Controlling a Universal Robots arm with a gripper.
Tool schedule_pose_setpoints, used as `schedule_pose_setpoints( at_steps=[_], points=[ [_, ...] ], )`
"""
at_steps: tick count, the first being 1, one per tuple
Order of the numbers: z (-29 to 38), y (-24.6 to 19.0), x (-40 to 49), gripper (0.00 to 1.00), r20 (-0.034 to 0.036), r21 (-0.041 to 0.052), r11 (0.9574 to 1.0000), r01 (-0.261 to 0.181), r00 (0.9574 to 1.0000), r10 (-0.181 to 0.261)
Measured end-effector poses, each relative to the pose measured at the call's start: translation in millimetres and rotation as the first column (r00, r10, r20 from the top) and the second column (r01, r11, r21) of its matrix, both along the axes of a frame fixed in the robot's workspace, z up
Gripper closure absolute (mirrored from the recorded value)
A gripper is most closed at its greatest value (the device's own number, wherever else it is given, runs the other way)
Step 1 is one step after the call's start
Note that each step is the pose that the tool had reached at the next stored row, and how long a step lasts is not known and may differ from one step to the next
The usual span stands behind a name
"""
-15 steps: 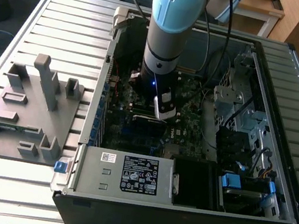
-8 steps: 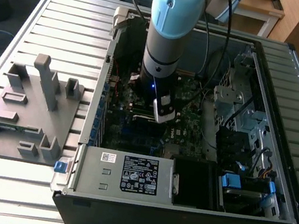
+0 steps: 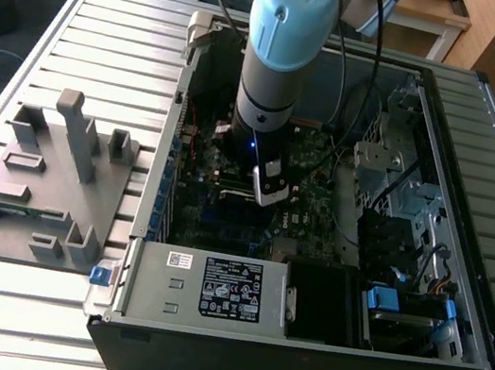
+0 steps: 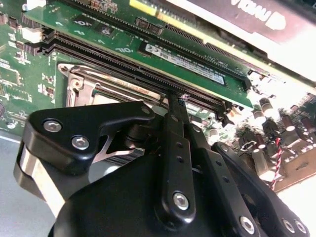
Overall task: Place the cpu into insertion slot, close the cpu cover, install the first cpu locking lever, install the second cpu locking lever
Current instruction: 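Install the second cpu locking lever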
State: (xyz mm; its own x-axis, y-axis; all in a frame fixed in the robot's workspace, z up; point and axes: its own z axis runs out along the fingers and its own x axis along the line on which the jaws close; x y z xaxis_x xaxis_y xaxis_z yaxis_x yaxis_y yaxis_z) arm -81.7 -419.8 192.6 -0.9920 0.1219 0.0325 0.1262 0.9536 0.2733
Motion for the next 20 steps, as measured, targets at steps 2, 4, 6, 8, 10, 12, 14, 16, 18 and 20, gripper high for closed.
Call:
schedule_pose_setpoints(
  at_steps=[2, 4, 6, 8, 10, 12, 14, 16, 18, 20],
  points=[
    [-0.5, 0.0, -0.8, 0.9, 0.0001, 0.0008, 1.0, 0.0, 1.0, 0.0],
    [-0.5, -0.1, -3.2, 0.9, -0.0002, 0.0005, 1.0, 0.0, 1.0, 0.0],
    [-0.7, -0.1, -6.2, 0.9, -0.0001, 0.0006, 1.0, 0.0, 1.0, 0.0],
    [-0.8, -0.1, -9.3, 0.9, -0.0001, 0.0006, 1.0, 0.0, 1.0, 0.0],
    [-1.1, -0.1, -12.2, 0.9, -0.0001, 0.0007, 1.0, 0.0, 1.0, 0.0],
    [-1.4, 0.1, -13.9, 0.9, -0.0001, 0.0006, 1.0, 0.0, 1.0, 0.0],
    [-1.6, 0.4, -14.3, 0.9, -0.0001, 0.0005, 1.0, 0.0, 1.0, 0.0],
    [-1.7, 0.9, -14.8, 0.9, -0.0001, 0.0005, 1.0, 0.0, 1.0, 0.0],
    [-1.8, 1.5, -15.2, 0.9, -0.0002, 0.0005, 1.0, 0.0, 1.0, 0.0],
    [-1.9, 1.9, -15.5, 0.9, -0.0002, 0.0005, 1.0, 0.0, 1.0, 0.0]
  ],
)
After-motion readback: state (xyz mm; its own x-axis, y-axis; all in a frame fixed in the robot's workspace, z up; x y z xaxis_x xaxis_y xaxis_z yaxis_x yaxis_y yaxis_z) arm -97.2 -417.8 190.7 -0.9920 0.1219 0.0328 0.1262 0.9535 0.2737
